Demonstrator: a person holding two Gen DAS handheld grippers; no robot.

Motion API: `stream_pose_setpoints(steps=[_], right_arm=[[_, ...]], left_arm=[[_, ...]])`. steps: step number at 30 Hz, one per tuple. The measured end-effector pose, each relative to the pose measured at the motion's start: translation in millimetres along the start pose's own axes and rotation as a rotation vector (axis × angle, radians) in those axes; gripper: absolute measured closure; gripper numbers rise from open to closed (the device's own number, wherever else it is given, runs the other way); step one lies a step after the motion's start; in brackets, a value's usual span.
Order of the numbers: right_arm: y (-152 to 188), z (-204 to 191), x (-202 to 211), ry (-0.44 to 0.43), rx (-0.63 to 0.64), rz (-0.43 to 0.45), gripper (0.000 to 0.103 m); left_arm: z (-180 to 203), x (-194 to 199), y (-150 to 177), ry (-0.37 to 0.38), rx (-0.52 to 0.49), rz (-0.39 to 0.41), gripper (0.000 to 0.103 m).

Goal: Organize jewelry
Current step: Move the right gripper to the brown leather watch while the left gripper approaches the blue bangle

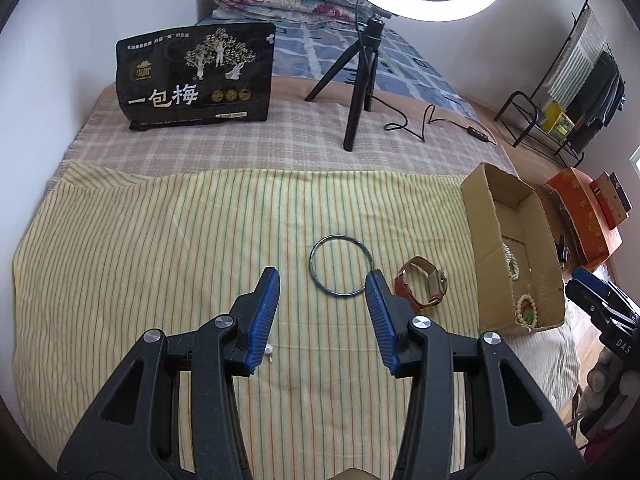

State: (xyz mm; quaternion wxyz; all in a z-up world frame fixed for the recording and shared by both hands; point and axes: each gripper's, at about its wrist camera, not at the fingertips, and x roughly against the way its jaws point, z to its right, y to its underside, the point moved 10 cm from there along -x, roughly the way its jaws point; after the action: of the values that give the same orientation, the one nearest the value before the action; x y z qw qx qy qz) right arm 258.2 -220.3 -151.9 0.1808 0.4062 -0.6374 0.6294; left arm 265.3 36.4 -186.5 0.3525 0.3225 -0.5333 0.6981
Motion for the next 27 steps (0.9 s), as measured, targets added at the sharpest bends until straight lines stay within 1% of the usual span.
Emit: stream_pose_setpoints(steps=[6, 11, 14, 15, 17, 19, 21, 22, 23, 24, 27], right_arm=[[-4.6, -33.8, -24.7, -0.071, -0.005, -0.046, 0.040], [-3.6, -49.3, -52.7, -0.097, -0.031, -0.101, 0.040], [-2.3, -53.0, -67.0, -0.097, -0.032, -0.124, 0.040], [-2.0, -54.0, -71.6, -0.095, -0.027, -0.132, 0.042], [-0.7, -54.7, -79.8, -0.096, -0.029, -0.149, 0.053], [0.2, -54.9, -88.8, -0.105, -0.046, -0.169, 0.059], [1.8, -56.4, -95.9, -0.112, -0.056, -0.185, 0.061], [2.8, -57.3, -99.7, -0.114, -0.059, -0.195, 0.063], [4.2, -58.7, -103.4, -0.119, -0.062, -0.206, 0.067], [6.1, -60.5, -107.4, -0.123, -0.061, -0.218, 0.068], [10.8, -62.5, -119.2, -0.104, -0.051, -0.251, 0.068]], left_arm=[[-24.9, -4.8, 5.3, -0.011, 0.053, -0.026, 0.058], [-34.6, -15.4, 13.6, -0.013, 0.062, -0.060, 0.058], [-35.5, -22.1, 14.6, -0.005, 0.074, -0.074, 0.058], [-34.6, -24.6, 13.9, 0.003, 0.079, -0.079, 0.058], [-32.3, -31.1, 11.8, 0.019, 0.091, -0.089, 0.058], [-29.5, -38.5, 9.4, 0.034, 0.104, -0.100, 0.058], [-26.8, -47.2, 7.8, 0.041, 0.107, -0.113, 0.058], [-24.9, -52.2, 7.6, 0.046, 0.106, -0.122, 0.059], [-23.2, -56.4, 7.8, 0.049, 0.105, -0.131, 0.065], [-22.0, -61.7, 8.6, 0.052, 0.105, -0.145, 0.067], [-18.9, -74.2, 9.3, 0.058, 0.109, -0.167, 0.067]])
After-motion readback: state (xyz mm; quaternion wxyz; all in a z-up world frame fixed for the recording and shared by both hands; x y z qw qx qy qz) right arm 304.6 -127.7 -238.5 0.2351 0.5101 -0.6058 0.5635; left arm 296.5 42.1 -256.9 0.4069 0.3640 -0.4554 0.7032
